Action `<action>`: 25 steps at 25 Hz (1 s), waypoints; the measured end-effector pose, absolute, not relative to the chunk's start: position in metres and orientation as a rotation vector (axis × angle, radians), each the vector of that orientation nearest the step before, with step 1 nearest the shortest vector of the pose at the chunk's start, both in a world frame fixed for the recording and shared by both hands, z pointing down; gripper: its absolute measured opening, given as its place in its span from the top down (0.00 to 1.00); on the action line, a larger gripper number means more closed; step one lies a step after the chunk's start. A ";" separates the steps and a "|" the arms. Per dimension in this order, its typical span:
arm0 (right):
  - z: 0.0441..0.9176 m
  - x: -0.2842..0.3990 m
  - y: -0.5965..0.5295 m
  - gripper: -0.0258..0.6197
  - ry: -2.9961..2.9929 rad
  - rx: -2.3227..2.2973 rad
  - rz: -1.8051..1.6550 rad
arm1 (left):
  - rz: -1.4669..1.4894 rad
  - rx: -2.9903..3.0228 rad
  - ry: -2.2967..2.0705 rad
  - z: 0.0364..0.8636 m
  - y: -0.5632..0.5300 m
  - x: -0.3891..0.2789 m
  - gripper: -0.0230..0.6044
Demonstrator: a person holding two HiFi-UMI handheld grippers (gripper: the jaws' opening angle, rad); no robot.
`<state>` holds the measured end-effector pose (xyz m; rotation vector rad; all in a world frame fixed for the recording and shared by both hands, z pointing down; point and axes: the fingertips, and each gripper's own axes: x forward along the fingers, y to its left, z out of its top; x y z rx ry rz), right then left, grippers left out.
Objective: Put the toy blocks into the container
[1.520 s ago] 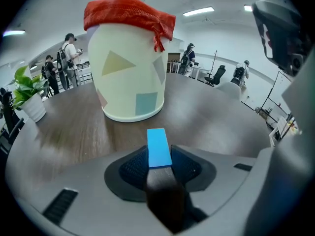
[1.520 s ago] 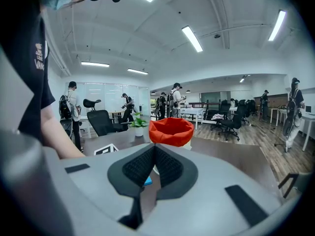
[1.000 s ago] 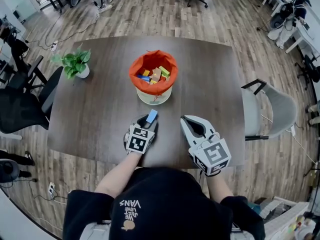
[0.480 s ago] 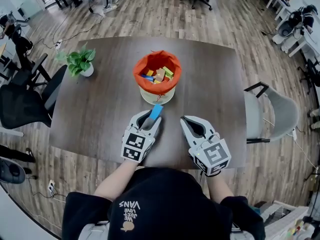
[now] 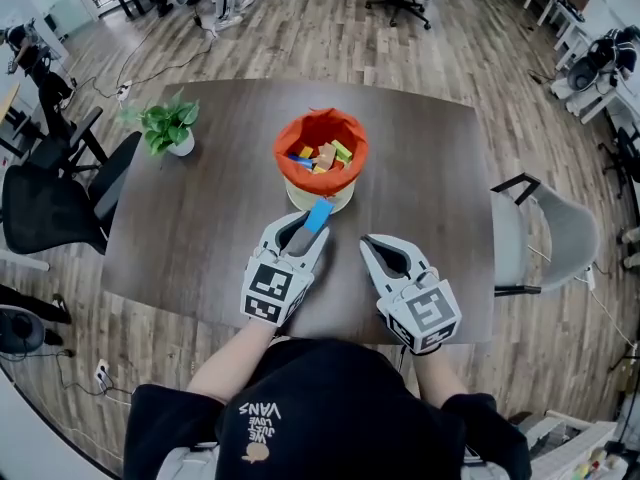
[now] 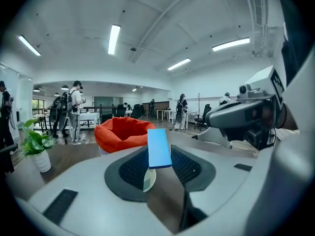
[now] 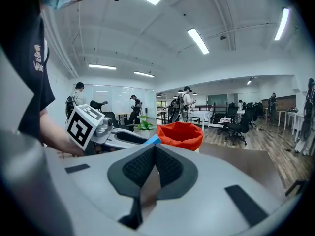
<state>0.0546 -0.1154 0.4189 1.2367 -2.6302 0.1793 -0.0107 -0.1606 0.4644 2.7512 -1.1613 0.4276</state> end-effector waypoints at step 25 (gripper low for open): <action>0.422 0.077 -0.129 0.93 -2.576 1.325 0.196 | 0.519 2.786 -1.161 0.439 -0.270 0.014 0.72</action>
